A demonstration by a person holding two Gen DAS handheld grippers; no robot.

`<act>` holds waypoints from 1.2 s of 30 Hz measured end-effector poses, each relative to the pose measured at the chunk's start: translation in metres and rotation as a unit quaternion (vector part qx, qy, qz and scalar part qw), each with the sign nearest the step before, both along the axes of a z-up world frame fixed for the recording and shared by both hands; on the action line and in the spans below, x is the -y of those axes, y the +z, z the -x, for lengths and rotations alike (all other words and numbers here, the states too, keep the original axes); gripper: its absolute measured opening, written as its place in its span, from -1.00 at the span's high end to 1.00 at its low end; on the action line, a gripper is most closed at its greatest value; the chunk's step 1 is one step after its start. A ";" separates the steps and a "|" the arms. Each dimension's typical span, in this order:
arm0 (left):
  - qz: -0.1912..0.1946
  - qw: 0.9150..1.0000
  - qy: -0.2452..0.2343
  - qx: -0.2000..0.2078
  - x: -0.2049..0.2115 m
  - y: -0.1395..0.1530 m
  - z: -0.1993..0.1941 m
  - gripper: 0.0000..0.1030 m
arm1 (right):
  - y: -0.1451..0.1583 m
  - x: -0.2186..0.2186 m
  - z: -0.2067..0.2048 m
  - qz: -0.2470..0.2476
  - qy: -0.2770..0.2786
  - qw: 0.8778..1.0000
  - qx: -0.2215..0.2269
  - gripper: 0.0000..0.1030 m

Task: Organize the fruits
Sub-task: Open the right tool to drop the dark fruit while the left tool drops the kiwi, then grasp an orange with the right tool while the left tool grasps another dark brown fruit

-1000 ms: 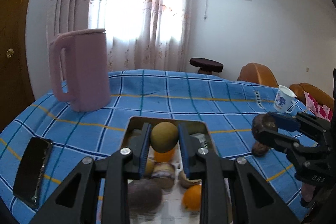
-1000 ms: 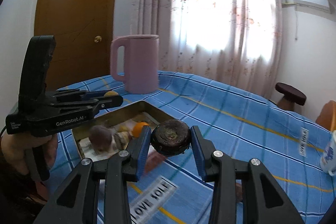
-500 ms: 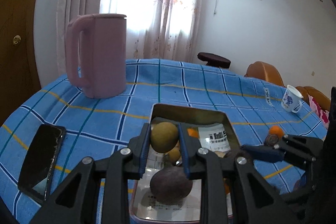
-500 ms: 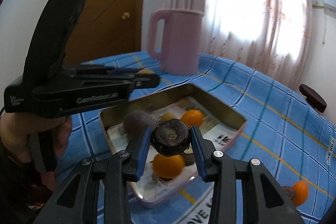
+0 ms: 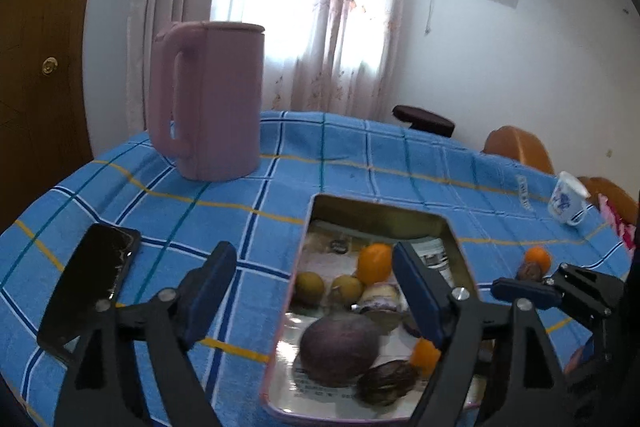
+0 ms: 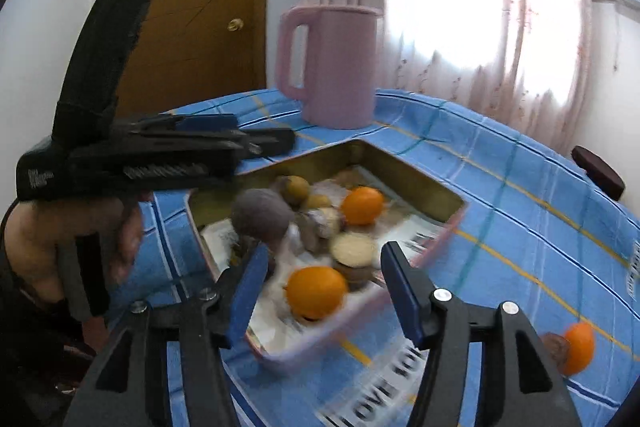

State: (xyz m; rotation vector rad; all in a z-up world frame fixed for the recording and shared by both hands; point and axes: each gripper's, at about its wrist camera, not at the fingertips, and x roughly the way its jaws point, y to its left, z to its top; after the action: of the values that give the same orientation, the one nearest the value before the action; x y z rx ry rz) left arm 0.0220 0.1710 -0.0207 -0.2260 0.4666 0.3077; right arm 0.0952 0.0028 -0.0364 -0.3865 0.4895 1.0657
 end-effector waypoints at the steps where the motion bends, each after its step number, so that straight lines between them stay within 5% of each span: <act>1: -0.002 1.000 -0.003 0.004 0.003 0.002 0.001 -0.68 | 0.000 0.013 -0.004 0.007 -0.018 1.000 0.011 -0.17; 6: -0.007 0.999 -0.033 0.008 0.030 0.007 -0.008 -0.73 | 0.003 0.070 -0.037 0.019 -0.104 0.994 0.022 -0.17; 12: -0.026 0.996 -0.090 0.001 0.081 0.009 -0.034 -0.83 | 0.006 0.120 -0.094 0.006 -0.213 0.977 -0.028 -0.17; 25: -0.065 0.987 -0.145 -0.025 0.147 0.004 -0.067 -0.87 | -0.027 0.127 -0.138 -0.025 -0.217 0.963 -0.160 -0.14; 27: -0.068 0.986 -0.150 -0.027 0.152 0.003 -0.069 -0.87 | -0.026 0.132 -0.135 -0.027 -0.222 0.963 -0.151 0.17; 36: -0.078 0.978 -0.187 -0.048 0.186 -0.007 -0.091 -0.87 | -0.017 0.161 -0.120 -0.044 -0.250 0.961 -0.109 0.17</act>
State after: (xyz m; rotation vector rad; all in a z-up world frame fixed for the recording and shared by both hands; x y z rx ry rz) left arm 0.1126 -0.0148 -0.0278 0.0320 0.5672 -0.0144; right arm 0.2157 -0.1581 -0.0535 -0.0552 0.6900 0.6344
